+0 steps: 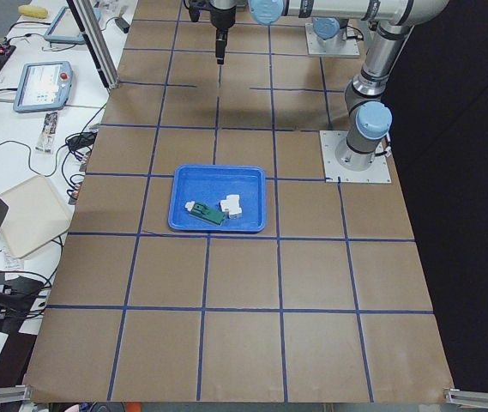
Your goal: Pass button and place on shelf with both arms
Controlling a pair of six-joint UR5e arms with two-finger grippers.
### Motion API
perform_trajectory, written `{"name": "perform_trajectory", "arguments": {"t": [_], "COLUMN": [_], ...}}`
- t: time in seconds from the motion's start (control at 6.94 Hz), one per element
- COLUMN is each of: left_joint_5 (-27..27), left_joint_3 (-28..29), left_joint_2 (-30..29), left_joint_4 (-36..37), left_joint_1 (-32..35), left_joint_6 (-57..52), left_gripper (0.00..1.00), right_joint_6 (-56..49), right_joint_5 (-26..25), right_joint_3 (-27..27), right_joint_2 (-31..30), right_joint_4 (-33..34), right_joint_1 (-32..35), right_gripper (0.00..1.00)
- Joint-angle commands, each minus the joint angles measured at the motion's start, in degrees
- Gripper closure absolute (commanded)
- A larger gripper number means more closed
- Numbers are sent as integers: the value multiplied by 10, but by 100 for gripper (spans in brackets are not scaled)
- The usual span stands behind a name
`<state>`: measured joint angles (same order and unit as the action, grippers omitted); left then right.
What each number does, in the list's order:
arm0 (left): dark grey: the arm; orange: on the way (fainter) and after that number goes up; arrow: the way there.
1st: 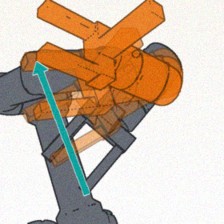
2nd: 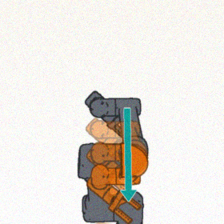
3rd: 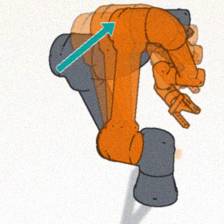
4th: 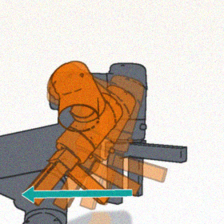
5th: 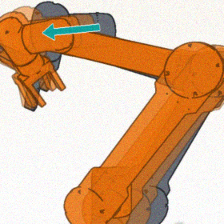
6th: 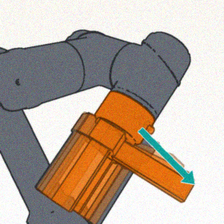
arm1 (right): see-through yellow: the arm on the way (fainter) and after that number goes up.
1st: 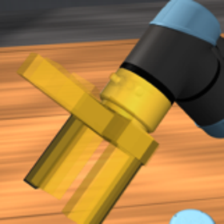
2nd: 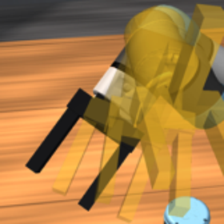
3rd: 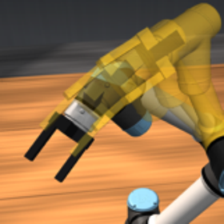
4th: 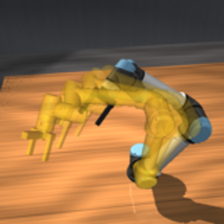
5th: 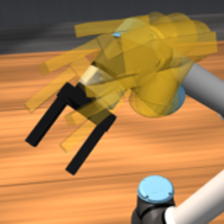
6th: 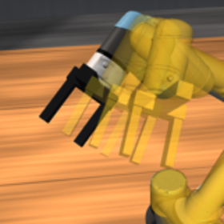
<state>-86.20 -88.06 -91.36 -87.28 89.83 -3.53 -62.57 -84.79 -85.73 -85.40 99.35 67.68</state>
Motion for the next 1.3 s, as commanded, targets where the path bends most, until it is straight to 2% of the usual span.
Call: {"name": "perform_trajectory", "arguments": {"t": [0.0,0.14,0.29,0.72,1.15], "left_joint_5": [0,-1,-3,-3,-2], "left_joint_3": [0,0,1,0,-1], "left_joint_2": [1,1,2,3,3], "left_joint_4": [-1,-2,-15,-22,-21], "left_joint_1": [0,0,0,-2,-5], "left_joint_6": [-1,-1,0,-1,-2], "left_gripper": [0,0,0,0,0], "right_joint_6": [304,430,574,599,608], "right_joint_5": [-9,-8,-2,-48,-41], "right_joint_3": [1,3,7,40,35], "right_joint_2": [-7,-7,-6,-4,-5], "right_joint_4": [7,8,7,-49,-51], "right_joint_1": [167,215,229,225,226], "right_gripper": [0,0,0,0,0]}}
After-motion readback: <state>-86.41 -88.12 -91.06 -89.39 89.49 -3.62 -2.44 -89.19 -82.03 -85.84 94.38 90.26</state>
